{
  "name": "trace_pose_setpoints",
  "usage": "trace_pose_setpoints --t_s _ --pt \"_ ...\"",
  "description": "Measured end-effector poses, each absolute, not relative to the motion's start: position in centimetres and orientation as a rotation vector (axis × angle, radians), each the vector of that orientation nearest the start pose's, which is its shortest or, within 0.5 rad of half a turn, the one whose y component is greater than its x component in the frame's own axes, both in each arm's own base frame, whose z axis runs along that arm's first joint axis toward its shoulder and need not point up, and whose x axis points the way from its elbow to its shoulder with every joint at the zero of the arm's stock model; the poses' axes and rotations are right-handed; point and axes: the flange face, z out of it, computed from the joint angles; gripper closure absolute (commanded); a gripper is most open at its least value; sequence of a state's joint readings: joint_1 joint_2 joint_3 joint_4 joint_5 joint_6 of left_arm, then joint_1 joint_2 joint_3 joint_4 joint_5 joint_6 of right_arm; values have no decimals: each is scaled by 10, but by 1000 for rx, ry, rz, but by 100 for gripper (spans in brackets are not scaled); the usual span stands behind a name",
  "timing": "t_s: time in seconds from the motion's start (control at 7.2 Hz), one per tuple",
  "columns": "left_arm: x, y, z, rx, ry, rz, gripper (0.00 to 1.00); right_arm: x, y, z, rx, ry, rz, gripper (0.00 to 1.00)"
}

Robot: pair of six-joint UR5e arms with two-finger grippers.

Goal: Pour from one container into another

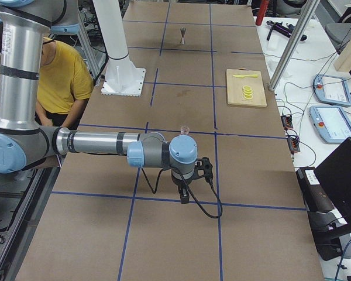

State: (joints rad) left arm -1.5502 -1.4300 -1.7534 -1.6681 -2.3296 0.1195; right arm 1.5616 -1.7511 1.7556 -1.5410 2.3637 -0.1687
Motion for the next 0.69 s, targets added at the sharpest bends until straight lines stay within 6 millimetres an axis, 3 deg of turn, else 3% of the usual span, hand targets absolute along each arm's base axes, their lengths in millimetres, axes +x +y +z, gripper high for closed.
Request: trace_pose_setpoints --t_s 0.28,0.69 --pt "-53 -459 595 227 743 219 0 57 -419 647 93 -810 -179 0" --pt "-56 -437 616 142 749 180 0 57 -422 643 94 -824 -177 0"
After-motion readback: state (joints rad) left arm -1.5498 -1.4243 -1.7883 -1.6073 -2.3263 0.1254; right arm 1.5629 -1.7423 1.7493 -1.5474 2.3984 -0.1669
